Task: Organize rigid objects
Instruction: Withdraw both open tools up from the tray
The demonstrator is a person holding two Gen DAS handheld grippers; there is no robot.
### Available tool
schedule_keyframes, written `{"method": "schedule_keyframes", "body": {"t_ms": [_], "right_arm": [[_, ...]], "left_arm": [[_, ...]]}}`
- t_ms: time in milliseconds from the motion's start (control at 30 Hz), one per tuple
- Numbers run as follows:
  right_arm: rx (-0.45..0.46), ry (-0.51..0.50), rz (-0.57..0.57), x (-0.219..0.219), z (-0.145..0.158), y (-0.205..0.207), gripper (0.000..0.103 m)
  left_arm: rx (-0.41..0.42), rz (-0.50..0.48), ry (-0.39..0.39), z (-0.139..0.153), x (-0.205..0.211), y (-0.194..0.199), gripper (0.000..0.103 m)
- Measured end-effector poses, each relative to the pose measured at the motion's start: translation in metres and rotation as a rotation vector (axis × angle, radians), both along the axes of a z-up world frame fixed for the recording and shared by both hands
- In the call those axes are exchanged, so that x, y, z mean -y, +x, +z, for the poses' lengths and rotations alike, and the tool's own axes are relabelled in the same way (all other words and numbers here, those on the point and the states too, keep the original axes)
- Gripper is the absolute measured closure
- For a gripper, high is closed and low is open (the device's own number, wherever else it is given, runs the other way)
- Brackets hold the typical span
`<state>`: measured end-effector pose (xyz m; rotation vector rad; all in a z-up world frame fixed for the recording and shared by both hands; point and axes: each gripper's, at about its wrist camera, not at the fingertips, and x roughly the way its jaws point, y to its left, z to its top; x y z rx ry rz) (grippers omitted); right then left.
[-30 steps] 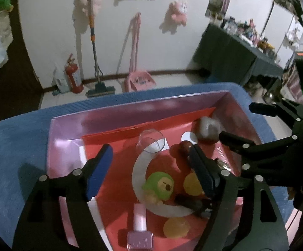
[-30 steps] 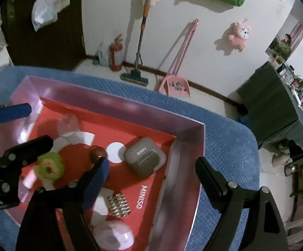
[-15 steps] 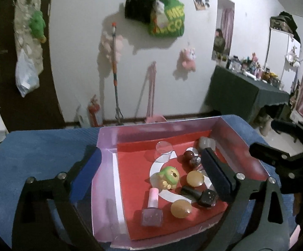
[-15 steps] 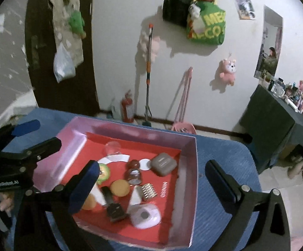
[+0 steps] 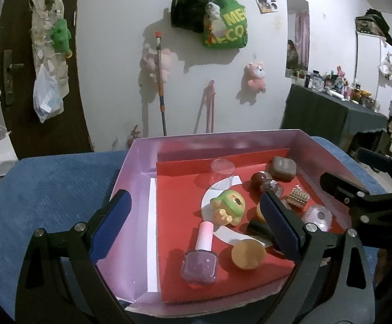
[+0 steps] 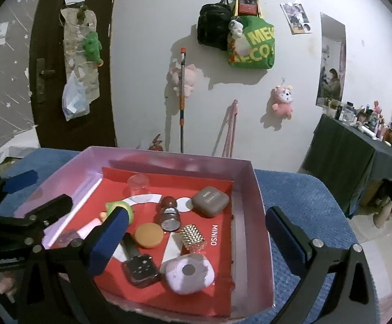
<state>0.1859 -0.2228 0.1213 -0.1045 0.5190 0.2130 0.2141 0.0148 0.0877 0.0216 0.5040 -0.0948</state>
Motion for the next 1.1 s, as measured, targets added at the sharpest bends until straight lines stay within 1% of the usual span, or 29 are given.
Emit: {"method": "schedule_keyframes", "body": {"t_ms": [67,267,333,400,500,633,733,833,1100], "right_arm": [[0.002,0.003,0.003,0.0,-0.007,0.002,0.0],[-0.023,0.044,0.011,0.006,-0.016,0.002,0.0],[-0.011,0.03,0.006,0.006,-0.016,0.0,0.0],[-0.005,-0.006,-0.006,0.004,-0.017,-0.001,0.0],[-0.02,-0.002,0.0,0.003,-0.02,0.001,0.0],[-0.047,-0.009,-0.022,0.005,-0.025,0.005,0.0],[-0.067,-0.002,-0.022,0.006,-0.029,0.007,0.0],[-0.075,-0.017,-0.027,0.005,-0.033,0.008,0.0],[-0.079,-0.019,-0.038,0.006,-0.034,0.009,0.0]], "left_arm": [[0.007,0.003,0.009,-0.004,0.0,0.0,0.006],[-0.019,-0.002,0.037,-0.014,0.007,-0.001,0.006],[-0.034,-0.008,0.039,-0.017,0.008,-0.001,0.006],[-0.055,-0.004,0.022,-0.02,0.006,0.001,0.006],[-0.093,0.0,-0.015,-0.024,0.001,0.005,0.006],[-0.091,0.027,-0.031,-0.024,-0.004,0.005,0.006],[-0.093,0.027,-0.032,-0.025,-0.005,0.005,0.006],[-0.097,0.03,-0.031,-0.025,-0.006,0.005,0.006],[-0.116,0.032,-0.021,-0.027,-0.006,0.01,0.006]]}}
